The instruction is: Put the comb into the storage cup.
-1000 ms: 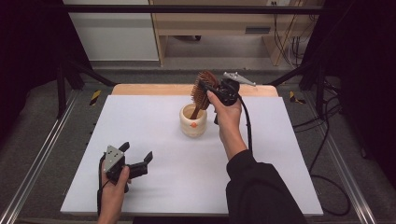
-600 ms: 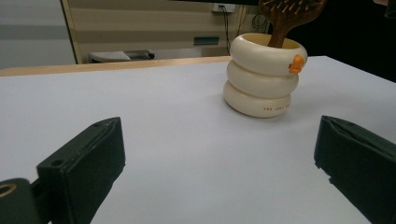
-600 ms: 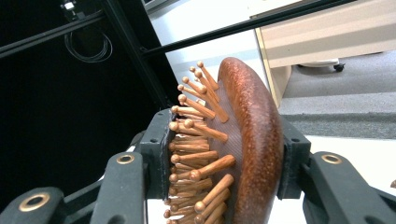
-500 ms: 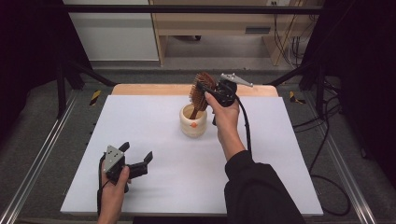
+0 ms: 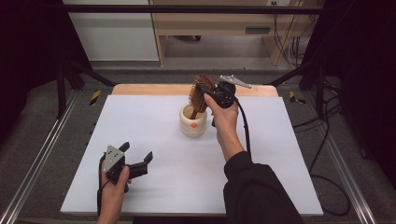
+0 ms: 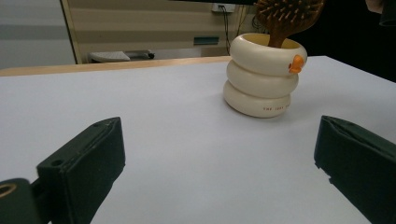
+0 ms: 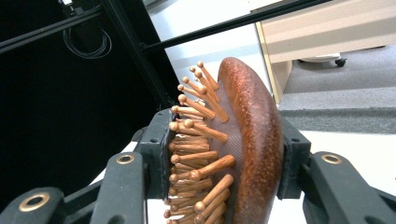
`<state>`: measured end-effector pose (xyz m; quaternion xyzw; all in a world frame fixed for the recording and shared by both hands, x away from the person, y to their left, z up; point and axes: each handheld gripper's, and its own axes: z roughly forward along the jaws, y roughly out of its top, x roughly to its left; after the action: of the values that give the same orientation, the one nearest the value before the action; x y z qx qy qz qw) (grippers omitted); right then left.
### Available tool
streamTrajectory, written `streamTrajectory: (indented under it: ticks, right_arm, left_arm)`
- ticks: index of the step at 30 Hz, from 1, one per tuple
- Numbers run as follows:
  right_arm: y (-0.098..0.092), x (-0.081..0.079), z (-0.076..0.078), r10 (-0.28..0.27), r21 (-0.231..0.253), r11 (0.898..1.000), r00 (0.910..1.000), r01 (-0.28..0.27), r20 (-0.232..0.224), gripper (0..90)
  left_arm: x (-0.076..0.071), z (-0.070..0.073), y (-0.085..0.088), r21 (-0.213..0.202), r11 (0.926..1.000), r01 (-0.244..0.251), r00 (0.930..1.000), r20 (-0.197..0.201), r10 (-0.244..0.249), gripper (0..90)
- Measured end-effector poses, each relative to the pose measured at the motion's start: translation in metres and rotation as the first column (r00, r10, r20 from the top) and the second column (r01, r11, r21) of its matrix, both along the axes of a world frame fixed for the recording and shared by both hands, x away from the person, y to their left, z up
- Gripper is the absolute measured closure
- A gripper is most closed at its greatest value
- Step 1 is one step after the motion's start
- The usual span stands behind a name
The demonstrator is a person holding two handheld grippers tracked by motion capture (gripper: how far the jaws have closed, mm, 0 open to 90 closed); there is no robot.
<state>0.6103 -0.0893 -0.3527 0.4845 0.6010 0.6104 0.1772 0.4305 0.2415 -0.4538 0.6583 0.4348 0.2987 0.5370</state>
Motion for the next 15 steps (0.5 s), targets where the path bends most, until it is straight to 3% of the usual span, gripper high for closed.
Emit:
streamTrajectory:
  ticks: [15]
  right_arm:
    - [0.0012,0.0007,-0.0048,0.001,0.004,1.0,1.0,-0.001,-0.009,50.2]
  left_arm:
    - [0.0,0.0,-0.0001,0.0,1.0,0.001,1.0,-0.001,-0.001,2.0]
